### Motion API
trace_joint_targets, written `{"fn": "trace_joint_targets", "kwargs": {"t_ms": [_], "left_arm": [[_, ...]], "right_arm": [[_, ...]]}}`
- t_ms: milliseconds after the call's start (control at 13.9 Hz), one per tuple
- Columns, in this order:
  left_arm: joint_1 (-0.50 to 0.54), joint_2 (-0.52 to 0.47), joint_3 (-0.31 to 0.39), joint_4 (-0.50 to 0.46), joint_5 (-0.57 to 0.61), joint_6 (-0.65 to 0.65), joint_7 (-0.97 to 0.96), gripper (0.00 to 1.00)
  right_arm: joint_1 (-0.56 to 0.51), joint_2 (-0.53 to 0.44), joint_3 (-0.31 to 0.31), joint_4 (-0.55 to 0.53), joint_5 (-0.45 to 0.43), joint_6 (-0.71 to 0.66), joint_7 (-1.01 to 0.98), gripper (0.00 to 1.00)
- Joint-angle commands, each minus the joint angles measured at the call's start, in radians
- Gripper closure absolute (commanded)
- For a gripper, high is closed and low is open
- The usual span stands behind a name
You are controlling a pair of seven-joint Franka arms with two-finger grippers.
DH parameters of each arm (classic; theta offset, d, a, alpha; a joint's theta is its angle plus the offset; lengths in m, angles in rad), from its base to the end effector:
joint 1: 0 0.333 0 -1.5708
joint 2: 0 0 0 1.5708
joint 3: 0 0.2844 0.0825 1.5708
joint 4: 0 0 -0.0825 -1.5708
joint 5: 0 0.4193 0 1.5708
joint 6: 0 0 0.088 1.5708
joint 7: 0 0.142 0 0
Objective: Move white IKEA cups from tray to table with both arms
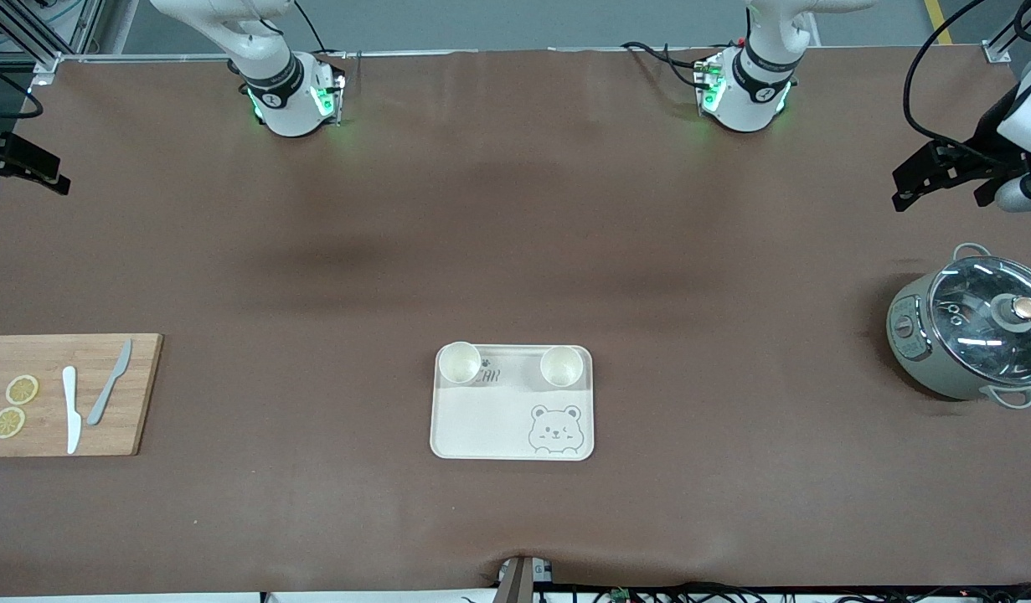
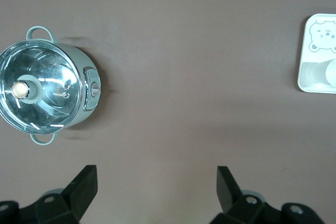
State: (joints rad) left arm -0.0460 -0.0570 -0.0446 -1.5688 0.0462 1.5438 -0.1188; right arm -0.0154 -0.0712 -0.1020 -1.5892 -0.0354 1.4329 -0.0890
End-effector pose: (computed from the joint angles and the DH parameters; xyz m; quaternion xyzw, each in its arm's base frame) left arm 0.5706 -0.0458 0.5897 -0.9995 -0.0151 -0.0184 0.0225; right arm 0.5475 -0.0717 0.5779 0.9989 -0.0156 -0.0439 0.0095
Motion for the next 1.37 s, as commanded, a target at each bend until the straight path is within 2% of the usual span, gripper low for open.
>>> {"fn": "trace_joint_targets", "kwargs": {"t_ms": [0, 722, 1155, 1299], "left_arm": [[0.000, 0.011, 0.000, 0.029, -0.009, -0.021, 0.001, 0.00], [-0.012, 0.039, -0.007, 0.026, -0.008, -0.021, -0.013, 0.00], [-0.045, 0.120, -0.121, 0.013, -0.008, 0.047, -0.122, 0.00], [-0.046, 0.157, -0.167, -0.011, -0.009, 0.134, -0.178, 0.00]], "right_arm": [[-0.018, 0.005, 0.008, 0.012, 0.008, -0.009, 0.005, 0.00], [-0.021, 0.007, 0.010, 0.014, 0.008, -0.006, 0.006, 0.00], [-0.021, 0.007, 0.008, 0.014, 0.008, -0.006, 0.005, 0.00], [-0.023, 0.007, 0.010, 0.014, 0.008, -0.006, 0.005, 0.00]]}}
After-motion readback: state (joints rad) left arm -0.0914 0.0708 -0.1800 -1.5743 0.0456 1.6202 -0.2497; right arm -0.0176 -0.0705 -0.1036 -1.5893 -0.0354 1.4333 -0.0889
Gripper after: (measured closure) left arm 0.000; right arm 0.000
